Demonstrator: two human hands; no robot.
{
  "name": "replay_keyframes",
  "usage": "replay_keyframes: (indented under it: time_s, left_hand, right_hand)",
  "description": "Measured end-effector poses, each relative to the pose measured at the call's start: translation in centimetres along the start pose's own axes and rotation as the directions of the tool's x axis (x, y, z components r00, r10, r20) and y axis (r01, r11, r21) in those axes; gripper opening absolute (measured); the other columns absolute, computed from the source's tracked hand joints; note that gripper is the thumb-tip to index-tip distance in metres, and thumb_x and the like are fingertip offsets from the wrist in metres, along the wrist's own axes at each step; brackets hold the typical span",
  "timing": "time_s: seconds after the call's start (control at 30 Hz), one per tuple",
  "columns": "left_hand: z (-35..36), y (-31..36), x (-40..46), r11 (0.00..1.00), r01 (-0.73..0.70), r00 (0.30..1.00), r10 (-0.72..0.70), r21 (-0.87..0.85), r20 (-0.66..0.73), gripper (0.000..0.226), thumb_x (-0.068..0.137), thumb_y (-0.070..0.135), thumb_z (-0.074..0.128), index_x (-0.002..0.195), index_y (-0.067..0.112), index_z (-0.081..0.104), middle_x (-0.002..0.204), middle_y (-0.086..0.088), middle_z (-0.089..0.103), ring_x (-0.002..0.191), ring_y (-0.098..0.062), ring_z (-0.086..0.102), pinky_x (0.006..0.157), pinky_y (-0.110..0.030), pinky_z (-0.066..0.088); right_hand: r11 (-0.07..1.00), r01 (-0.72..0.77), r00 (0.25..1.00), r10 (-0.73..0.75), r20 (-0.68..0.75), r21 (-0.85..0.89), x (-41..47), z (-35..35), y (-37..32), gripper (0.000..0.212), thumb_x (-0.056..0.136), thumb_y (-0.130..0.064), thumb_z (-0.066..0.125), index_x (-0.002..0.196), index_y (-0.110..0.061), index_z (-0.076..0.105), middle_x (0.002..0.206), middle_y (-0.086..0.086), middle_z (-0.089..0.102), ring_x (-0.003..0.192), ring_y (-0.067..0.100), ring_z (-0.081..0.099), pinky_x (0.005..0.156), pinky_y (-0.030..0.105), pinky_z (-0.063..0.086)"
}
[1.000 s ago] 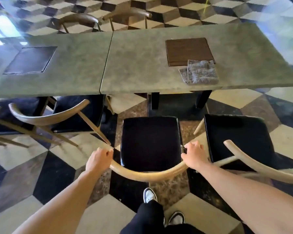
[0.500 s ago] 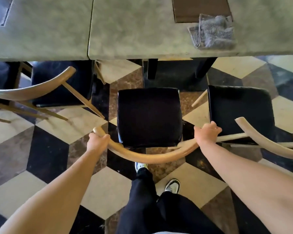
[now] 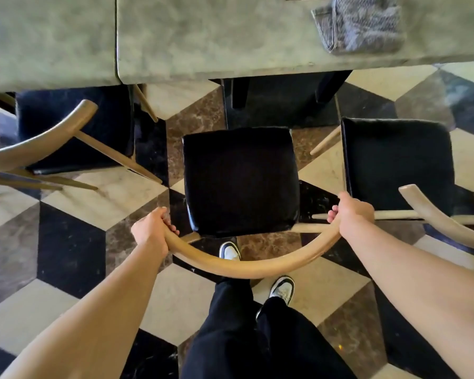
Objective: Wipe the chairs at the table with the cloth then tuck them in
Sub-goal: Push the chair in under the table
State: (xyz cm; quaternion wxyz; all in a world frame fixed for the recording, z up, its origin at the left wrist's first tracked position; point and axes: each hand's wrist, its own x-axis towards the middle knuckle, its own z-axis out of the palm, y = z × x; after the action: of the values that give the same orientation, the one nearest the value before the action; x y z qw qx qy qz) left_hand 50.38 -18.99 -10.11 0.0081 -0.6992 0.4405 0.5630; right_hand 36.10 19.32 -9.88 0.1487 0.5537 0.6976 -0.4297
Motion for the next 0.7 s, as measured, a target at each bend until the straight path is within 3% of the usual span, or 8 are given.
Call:
replay_keyframes:
  time_s: [0.1,0.23,0.37,0.7]
  left_hand:
    - [0.3,0.2,-0.5,1.0,-0.007,1.0,0.007,0.009,-0.029,0.023,0.087,0.019,0.07,0.067,0.018,0.059,0.041,0.002,0.052,0.036,-0.014,0.049,0.037,-0.027,0.048]
    - [0.4,0.8,-1.0,1.0,-0.027,0.998,0.027,0.002,-0.054,0.025,0.089,0.016,0.067,0.066,0.015,0.056,0.04,0.001,0.051,0.033,-0.014,0.047,0.04,-0.026,0.048]
    - [0.5,1.8,-1.2,0.999,-0.042,0.997,0.041,-0.015,-0.062,0.021,0.087,0.014,0.064,0.067,0.012,0.056,0.044,-0.003,0.052,0.038,-0.019,0.047,0.049,-0.033,0.052]
    - [0.9,4.7,-1.6,0.996,-0.09,0.994,0.089,-0.028,-0.058,0.022,0.084,0.013,0.06,0.063,0.014,0.053,0.038,0.001,0.05,0.03,-0.012,0.043,0.037,-0.024,0.044]
  right_hand:
    - [0.992,0.066,0.997,-0.069,-0.026,-0.104,0.2,0.0,0.2,0.028,0.095,-0.037,0.065,0.098,-0.009,0.067,0.07,0.004,0.068,0.049,0.014,0.062,0.046,0.026,0.047]
    - [0.989,0.082,0.995,-0.088,-0.045,-0.122,-0.6,0.0,0.4,0.032,0.094,-0.041,0.063,0.105,-0.011,0.067,0.081,0.005,0.072,0.056,0.015,0.068,0.042,0.021,0.041]
    - [0.995,0.058,0.995,-0.064,-0.073,-0.082,-1.5,0.3,0.2,0.033,0.093,-0.042,0.065,0.102,-0.011,0.067,0.081,0.006,0.072,0.059,0.018,0.069,0.044,0.023,0.042]
    - [0.998,0.063,0.994,-0.061,-0.089,0.021,-2.4,1.2,-0.8,0.03,0.089,-0.036,0.067,0.096,-0.006,0.068,0.073,0.009,0.071,0.054,0.019,0.065,0.049,0.027,0.047]
